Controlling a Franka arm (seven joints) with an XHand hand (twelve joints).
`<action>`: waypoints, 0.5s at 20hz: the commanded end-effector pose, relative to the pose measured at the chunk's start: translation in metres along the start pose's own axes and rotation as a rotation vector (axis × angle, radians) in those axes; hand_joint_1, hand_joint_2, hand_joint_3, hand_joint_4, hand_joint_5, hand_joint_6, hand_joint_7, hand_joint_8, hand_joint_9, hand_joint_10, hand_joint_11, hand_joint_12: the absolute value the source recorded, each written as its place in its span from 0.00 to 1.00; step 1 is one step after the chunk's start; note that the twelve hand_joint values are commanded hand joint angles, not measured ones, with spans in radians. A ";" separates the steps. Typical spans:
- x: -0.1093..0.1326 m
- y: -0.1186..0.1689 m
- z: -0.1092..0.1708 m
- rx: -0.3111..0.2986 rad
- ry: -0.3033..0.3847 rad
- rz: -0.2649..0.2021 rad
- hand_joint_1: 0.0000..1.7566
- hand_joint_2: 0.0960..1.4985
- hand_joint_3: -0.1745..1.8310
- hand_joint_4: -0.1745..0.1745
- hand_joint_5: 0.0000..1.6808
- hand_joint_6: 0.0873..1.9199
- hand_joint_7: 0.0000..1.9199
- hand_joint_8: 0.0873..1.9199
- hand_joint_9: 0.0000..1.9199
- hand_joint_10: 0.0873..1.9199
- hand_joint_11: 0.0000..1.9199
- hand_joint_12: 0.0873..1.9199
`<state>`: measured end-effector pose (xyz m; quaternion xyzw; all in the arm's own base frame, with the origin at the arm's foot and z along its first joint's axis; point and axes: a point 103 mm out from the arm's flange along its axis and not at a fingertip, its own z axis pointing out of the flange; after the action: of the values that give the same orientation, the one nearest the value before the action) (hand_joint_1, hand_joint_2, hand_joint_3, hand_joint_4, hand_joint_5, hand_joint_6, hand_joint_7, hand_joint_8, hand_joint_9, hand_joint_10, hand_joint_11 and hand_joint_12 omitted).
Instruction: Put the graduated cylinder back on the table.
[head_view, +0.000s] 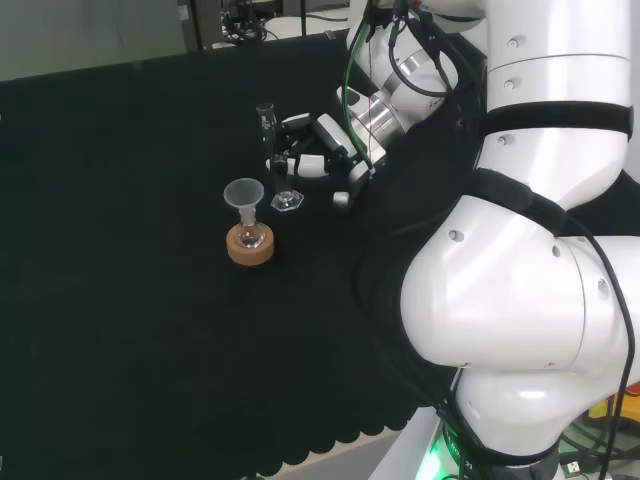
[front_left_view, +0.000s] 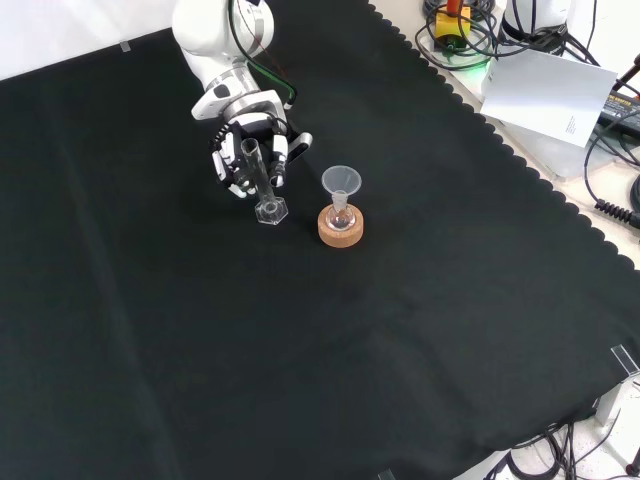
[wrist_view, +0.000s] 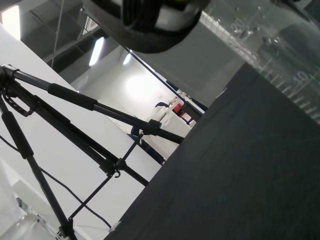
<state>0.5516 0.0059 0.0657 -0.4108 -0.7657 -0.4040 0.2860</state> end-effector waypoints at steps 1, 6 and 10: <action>-0.001 -0.004 0.000 0.006 -0.007 0.003 0.74 0.71 0.00 0.00 0.71 0.30 0.65 0.28 0.83 0.00 0.63 0.35; -0.002 -0.008 0.000 0.006 -0.011 0.001 0.74 0.70 0.02 0.00 0.70 0.33 0.64 0.31 0.82 0.00 0.62 0.36; 0.001 -0.010 -0.001 0.003 -0.007 -0.012 0.73 0.69 0.05 0.00 0.68 0.35 0.62 0.34 0.81 0.00 0.62 0.38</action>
<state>0.5450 0.0027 0.0611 -0.4124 -0.7678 -0.3997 0.2840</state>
